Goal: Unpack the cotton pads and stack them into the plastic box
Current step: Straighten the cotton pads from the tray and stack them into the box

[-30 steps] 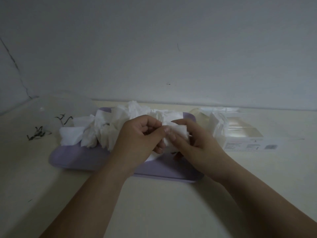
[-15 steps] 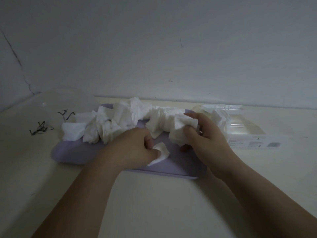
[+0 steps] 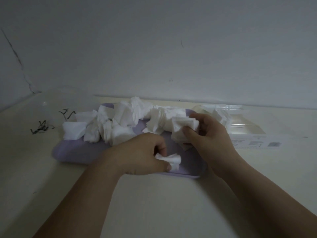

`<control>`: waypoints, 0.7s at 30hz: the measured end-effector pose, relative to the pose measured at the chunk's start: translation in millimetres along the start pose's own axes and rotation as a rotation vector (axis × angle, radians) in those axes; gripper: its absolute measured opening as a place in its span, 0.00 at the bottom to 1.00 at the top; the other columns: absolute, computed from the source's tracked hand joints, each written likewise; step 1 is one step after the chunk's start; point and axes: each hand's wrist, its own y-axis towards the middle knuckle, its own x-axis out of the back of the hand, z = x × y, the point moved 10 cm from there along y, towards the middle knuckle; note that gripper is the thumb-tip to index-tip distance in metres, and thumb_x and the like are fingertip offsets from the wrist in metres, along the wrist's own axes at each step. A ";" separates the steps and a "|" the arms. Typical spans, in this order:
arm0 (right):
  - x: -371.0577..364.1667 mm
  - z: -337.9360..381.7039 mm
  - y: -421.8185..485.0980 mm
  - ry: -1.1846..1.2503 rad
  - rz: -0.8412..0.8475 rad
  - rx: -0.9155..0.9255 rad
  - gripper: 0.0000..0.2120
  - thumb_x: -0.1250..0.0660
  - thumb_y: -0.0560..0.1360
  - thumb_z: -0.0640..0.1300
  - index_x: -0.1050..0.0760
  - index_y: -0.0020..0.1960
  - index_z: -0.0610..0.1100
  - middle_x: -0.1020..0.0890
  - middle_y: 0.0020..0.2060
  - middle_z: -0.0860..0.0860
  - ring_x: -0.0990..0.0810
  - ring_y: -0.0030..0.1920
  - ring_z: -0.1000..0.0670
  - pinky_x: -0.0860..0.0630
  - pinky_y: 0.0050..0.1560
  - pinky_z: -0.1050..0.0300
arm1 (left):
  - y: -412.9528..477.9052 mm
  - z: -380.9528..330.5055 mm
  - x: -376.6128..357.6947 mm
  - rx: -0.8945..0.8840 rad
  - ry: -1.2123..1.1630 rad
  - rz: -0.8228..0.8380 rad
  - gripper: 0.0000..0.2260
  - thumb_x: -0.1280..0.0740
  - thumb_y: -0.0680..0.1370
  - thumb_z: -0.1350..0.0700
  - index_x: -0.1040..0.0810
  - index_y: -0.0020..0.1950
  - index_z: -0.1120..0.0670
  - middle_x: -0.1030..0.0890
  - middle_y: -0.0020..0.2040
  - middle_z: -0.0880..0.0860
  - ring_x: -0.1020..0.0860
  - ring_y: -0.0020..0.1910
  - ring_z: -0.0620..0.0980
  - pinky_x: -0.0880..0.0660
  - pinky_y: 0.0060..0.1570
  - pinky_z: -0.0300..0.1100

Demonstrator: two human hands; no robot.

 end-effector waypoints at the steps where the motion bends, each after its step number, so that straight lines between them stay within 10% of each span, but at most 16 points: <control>1: 0.3 0.6 0.5 0.004 -0.006 0.013 0.16 0.25 0.75 0.46 0.20 0.62 0.53 0.11 0.47 0.50 0.12 0.49 0.48 0.15 0.56 0.39 | 1.2 -5.3 1.6 -0.039 -0.082 -0.024 0.11 0.21 0.71 0.49 0.22 0.45 0.47 0.22 0.37 0.45 0.28 0.32 0.38 0.31 0.34 0.35; 8: -8.4 3.9 -1.9 0.243 0.134 -0.023 0.12 0.24 0.74 0.29 0.15 0.55 0.40 0.10 0.45 0.41 0.11 0.48 0.38 0.15 0.50 0.44 | 1.5 -12.3 29.3 -0.134 -0.737 -0.248 0.18 0.17 0.68 0.64 0.19 0.51 0.52 0.13 0.47 0.56 0.17 0.42 0.49 0.18 0.45 0.48; 17: -14.8 13.4 -6.5 0.391 0.189 -0.068 0.09 0.24 0.76 0.32 0.13 0.55 0.38 0.12 0.50 0.34 0.13 0.53 0.32 0.21 0.58 0.29 | 4.7 -2.8 35.8 -0.116 -0.706 -0.385 0.05 0.27 0.78 0.60 0.18 0.49 0.51 0.16 0.34 0.51 0.20 0.34 0.46 0.28 0.32 0.37; 21: -10.1 19.5 -5.0 0.372 0.170 -0.076 0.09 0.32 0.80 0.30 0.14 0.55 0.37 0.11 0.48 0.40 0.11 0.49 0.41 0.16 0.57 0.38 | 9.5 -8.0 40.6 -0.125 -0.650 -0.443 0.07 0.25 0.78 0.59 0.18 0.46 0.47 0.18 0.32 0.51 0.24 0.32 0.47 0.27 0.35 0.39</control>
